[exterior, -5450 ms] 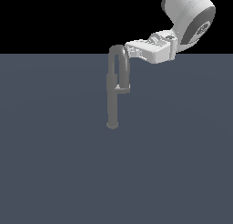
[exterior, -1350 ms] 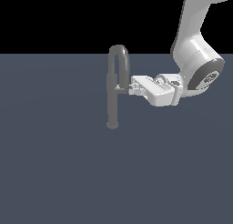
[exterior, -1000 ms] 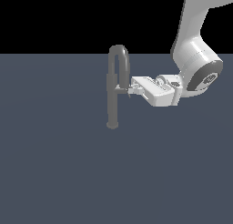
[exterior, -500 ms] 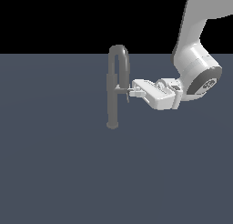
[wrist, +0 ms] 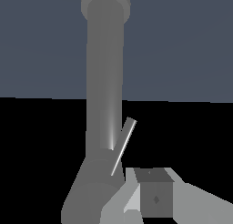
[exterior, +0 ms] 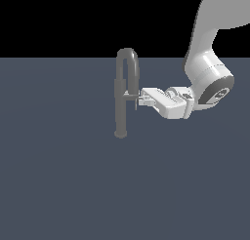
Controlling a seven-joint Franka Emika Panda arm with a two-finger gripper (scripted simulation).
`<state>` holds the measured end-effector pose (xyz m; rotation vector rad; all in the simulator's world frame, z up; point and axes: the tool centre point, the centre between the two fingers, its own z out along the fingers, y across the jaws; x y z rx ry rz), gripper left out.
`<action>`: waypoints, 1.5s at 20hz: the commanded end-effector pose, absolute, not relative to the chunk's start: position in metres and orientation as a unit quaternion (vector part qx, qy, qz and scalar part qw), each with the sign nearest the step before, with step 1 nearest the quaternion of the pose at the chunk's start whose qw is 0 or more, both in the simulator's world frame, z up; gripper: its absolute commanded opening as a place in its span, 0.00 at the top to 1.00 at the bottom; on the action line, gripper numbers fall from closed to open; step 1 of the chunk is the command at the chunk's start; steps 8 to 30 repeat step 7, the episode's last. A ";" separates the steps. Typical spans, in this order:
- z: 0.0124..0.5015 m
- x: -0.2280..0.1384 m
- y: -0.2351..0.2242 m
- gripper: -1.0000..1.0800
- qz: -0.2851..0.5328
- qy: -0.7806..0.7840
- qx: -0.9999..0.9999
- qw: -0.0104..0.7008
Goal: Turn on the faucet by rotating a designated handle.
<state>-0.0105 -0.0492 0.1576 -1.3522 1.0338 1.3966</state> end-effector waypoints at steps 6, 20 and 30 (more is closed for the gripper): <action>0.115 0.023 -0.034 1.00 0.545 0.448 -0.547 0.451; 0.115 0.023 -0.034 1.00 0.545 0.448 -0.547 0.451; 0.115 0.023 -0.034 1.00 0.545 0.448 -0.547 0.451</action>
